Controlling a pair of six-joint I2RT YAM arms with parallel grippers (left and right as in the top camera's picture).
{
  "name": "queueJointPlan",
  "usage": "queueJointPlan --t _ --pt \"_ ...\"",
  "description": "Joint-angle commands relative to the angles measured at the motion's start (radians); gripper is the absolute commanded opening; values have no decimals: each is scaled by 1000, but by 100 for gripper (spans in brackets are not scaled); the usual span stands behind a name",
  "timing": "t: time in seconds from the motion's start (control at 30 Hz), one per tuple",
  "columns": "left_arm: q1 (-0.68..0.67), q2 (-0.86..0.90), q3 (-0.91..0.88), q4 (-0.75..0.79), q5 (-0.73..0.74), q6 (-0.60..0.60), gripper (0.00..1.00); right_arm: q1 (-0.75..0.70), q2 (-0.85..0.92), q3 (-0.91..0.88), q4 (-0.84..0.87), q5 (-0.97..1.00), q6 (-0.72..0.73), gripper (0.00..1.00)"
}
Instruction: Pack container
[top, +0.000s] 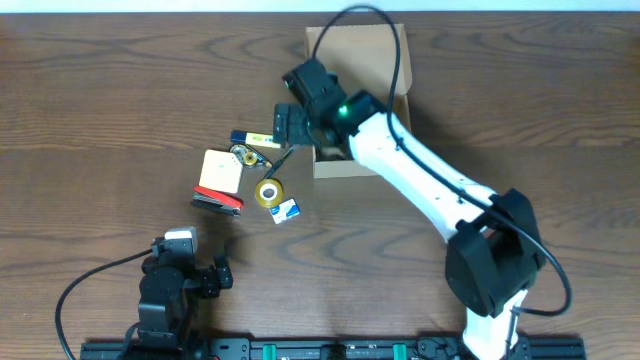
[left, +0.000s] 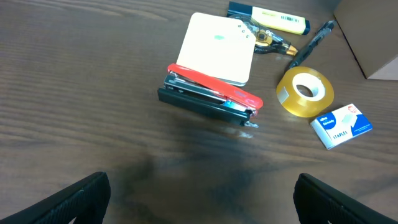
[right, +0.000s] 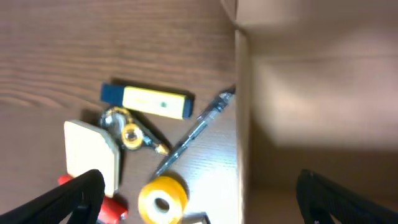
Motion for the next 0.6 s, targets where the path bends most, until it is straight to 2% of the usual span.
queueJointPlan --t 0.0,0.17,0.27,0.33,0.43,0.57 --pt "3 -6 -10 -7 -17 0 95 -1 -5 155 -87 71 -132 99" --pt "3 -6 -10 -7 -17 0 95 -6 -5 366 -353 121 -291 99" --pt "3 -6 -10 -7 -17 0 95 -13 -6 486 -542 142 -294 99" --pt "3 -6 -10 -7 -17 0 95 -12 -16 549 -639 152 -292 89" --pt "3 -6 -10 -7 -17 0 95 -2 -61 589 -724 192 -268 86" --pt "3 -6 -10 -7 -17 0 95 35 -164 589 -830 270 -232 88"
